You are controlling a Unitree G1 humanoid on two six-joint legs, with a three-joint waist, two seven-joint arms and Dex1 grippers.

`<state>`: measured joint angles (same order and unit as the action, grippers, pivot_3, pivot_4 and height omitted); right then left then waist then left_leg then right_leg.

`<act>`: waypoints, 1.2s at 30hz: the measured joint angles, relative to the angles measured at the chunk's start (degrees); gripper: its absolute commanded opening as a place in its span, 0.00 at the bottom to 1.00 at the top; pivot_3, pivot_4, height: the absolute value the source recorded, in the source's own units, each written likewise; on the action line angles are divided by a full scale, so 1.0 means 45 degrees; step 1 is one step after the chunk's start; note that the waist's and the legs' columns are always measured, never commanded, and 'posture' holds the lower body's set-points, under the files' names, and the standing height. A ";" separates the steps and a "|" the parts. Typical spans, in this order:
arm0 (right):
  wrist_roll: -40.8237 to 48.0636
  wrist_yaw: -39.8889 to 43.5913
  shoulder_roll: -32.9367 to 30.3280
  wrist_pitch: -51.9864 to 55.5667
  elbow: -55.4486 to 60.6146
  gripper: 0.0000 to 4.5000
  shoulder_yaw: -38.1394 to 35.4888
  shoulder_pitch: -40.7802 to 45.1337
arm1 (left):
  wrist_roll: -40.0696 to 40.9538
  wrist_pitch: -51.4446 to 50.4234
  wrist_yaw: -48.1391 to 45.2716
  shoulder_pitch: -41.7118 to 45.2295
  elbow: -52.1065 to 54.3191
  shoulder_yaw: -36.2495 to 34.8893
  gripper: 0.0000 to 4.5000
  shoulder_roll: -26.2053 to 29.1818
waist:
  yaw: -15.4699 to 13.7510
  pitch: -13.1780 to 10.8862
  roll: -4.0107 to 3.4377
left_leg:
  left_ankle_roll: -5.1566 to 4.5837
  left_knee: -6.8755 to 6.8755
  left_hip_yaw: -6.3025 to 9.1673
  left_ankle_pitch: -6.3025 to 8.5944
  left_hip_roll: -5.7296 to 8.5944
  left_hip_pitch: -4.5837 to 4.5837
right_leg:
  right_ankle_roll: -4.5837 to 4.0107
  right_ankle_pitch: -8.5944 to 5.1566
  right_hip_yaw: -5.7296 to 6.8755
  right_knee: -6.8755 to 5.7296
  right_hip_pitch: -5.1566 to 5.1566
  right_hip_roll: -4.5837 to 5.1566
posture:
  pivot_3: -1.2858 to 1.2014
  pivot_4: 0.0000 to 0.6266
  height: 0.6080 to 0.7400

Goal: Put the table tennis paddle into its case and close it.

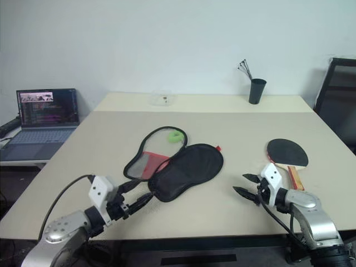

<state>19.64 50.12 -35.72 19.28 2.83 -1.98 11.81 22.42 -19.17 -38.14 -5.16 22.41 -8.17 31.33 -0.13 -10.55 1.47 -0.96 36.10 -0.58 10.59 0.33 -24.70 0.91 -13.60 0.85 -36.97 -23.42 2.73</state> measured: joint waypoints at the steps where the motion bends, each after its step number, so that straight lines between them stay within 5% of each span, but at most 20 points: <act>1: -0.0013 0.0011 -0.0107 0.0065 0.0067 0.72 -0.0003 0.0002 | -0.0004 0.0043 -0.0013 0.0073 -0.0073 0.0019 0.75 -0.0032 | -0.0004 0.0000 0.0001 | 0.0000 0.0002 0.0001 0.0000 0.0000 0.0000 | 0.0000 0.0000 0.0002 0.0000 0.0000 0.0000 | 0.52 0.24 1.00; 8: 0.0116 -0.0432 -0.0382 0.0589 0.0507 0.72 -0.0532 0.0231 | 0.0302 0.0248 -0.0807 0.1433 -0.1267 0.0653 0.75 -0.0293 | -0.0044 0.0001 0.0000 | 0.0000 0.0005 -0.0011 0.0000 0.0001 -0.0005 | 0.0002 0.0000 0.0004 0.0003 0.0000 0.0003 | 0.52 0.24 1.00; 17: 0.2222 -0.2004 0.0299 0.4362 0.2842 0.72 -0.1177 0.1103 | 0.0588 0.0088 -0.2446 0.3810 -0.2980 0.0848 0.75 0.0043 | -0.0029 0.0001 0.0000 | -0.0002 0.0004 -0.0012 -0.0001 -0.0004 -0.0007 | 0.0004 0.0002 0.0001 0.0000 0.0000 -0.0009 | 0.52 0.24 1.00; 26: 0.2775 -0.4090 0.1696 0.8194 0.2766 0.72 -0.0145 0.2119 | 0.1228 -0.0793 -0.4704 0.4498 -0.3485 0.0831 0.75 0.2008 | 0.0039 -0.0001 -0.0003 | -0.0003 -0.0005 -0.0004 -0.0002 -0.0009 -0.0009 | -0.0009 -0.0001 0.0008 -0.0010 -0.0019 -0.0011 | 0.52 0.24 1.00; 36: 0.2276 -0.5553 0.3924 0.8944 0.1000 0.72 0.1017 0.2982 | 0.1264 -0.0928 -0.6322 0.6459 -0.5372 0.0657 0.75 0.3411 | 0.0054 -0.0001 -0.0003 | -0.0004 -0.0007 -0.0016 -0.0002 -0.0004 -0.0019 | -0.0009 0.0004 0.0002 -0.0003 -0.0029 -0.0010 | 0.52 0.24 1.00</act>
<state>29.88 25.13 -18.06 59.53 7.33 2.60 25.24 28.11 -23.35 -66.58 23.91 -1.76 -5.22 46.68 0.11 -10.56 1.46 -0.98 36.07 -0.65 10.58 0.31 -24.79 0.87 -13.58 0.85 -36.99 -23.55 2.69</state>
